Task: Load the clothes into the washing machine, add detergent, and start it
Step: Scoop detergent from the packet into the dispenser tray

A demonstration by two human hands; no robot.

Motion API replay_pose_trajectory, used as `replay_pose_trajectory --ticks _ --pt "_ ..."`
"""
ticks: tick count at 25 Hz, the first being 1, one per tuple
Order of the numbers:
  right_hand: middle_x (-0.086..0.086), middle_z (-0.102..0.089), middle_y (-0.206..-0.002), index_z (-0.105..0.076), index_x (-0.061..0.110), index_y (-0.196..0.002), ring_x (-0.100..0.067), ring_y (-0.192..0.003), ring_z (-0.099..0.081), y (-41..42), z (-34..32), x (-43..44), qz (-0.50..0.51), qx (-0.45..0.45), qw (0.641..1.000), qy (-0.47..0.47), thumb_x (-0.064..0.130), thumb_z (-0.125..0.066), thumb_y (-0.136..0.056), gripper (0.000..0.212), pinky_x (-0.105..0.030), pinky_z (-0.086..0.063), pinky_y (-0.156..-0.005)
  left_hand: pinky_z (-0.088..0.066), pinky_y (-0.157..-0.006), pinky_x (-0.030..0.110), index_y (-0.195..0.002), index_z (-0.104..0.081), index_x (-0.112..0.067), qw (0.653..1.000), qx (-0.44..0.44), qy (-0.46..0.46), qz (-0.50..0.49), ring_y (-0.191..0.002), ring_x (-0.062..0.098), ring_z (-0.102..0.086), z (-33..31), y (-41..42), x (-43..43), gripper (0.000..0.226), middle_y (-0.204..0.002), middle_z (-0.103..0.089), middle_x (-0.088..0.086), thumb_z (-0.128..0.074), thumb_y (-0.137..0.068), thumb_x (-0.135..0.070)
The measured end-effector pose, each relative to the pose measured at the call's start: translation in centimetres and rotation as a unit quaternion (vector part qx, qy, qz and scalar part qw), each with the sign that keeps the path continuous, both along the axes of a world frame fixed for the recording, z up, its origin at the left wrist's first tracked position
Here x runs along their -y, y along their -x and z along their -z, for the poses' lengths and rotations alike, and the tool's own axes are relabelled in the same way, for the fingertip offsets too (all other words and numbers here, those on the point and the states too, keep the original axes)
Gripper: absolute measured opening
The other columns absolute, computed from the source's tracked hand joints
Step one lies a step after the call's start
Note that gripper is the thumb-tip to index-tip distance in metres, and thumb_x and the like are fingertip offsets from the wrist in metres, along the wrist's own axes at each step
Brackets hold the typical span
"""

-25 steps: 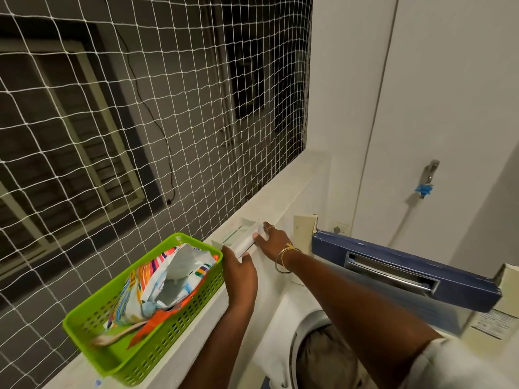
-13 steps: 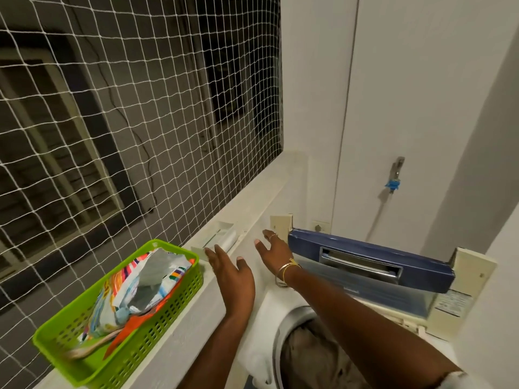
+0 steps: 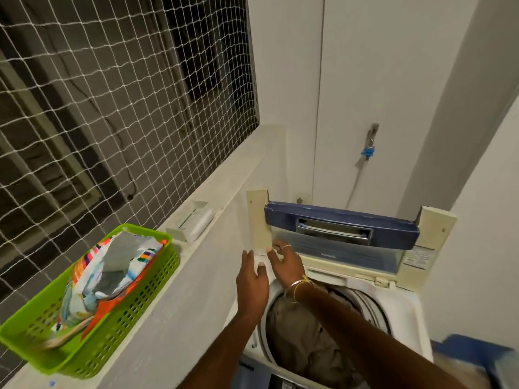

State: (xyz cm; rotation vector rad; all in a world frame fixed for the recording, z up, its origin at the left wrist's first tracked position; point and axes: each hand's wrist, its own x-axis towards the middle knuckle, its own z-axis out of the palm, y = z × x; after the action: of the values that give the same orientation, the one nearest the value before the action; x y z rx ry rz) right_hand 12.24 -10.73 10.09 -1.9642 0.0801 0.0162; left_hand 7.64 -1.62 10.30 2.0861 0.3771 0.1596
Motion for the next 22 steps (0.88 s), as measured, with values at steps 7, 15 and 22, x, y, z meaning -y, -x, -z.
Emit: replay_pose_trajectory --ticks 7,15,22 --pt "-0.004 -0.061 -0.134 -0.056 0.017 -0.134 -0.021 -0.123 -0.057 3.7 2.1 4.3 0.074 -0.008 0.997 0.036 0.035 -0.055 -0.098 0.040 -0.029 -0.042 -0.103 -0.027 -0.115 0.029 -0.145 -0.044 -0.023 0.991 -0.043 0.031 0.125 -0.138 0.020 -0.043 0.8 1.6 1.6 0.042 -0.152 -0.045 0.001 -0.042 -0.104 -0.034" --pt "-0.007 -0.070 -0.112 -0.062 0.015 -0.119 -0.024 -0.101 -0.065 5.5 -2.3 -0.7 0.134 0.088 0.986 0.036 0.030 -0.057 -0.098 0.026 -0.025 -0.043 -0.083 -0.039 -0.098 0.022 -0.138 -0.052 -0.018 0.982 0.043 0.032 0.183 -0.126 0.022 -0.055 -6.4 1.6 -2.8 0.037 -0.140 -0.057 0.005 -0.044 -0.104 -0.029" --pt "0.008 -0.066 -0.092 -0.061 0.019 -0.110 -0.004 -0.082 -0.062 7.5 -9.0 -7.6 0.138 0.180 0.973 -0.043 0.020 -0.056 -0.097 0.014 -0.022 -0.049 -0.071 -0.043 -0.089 0.019 -0.133 -0.057 -0.018 0.976 0.131 0.080 0.156 -0.112 0.015 -0.061 -14.6 4.2 -6.3 0.034 -0.130 -0.064 0.003 -0.045 -0.103 -0.025"
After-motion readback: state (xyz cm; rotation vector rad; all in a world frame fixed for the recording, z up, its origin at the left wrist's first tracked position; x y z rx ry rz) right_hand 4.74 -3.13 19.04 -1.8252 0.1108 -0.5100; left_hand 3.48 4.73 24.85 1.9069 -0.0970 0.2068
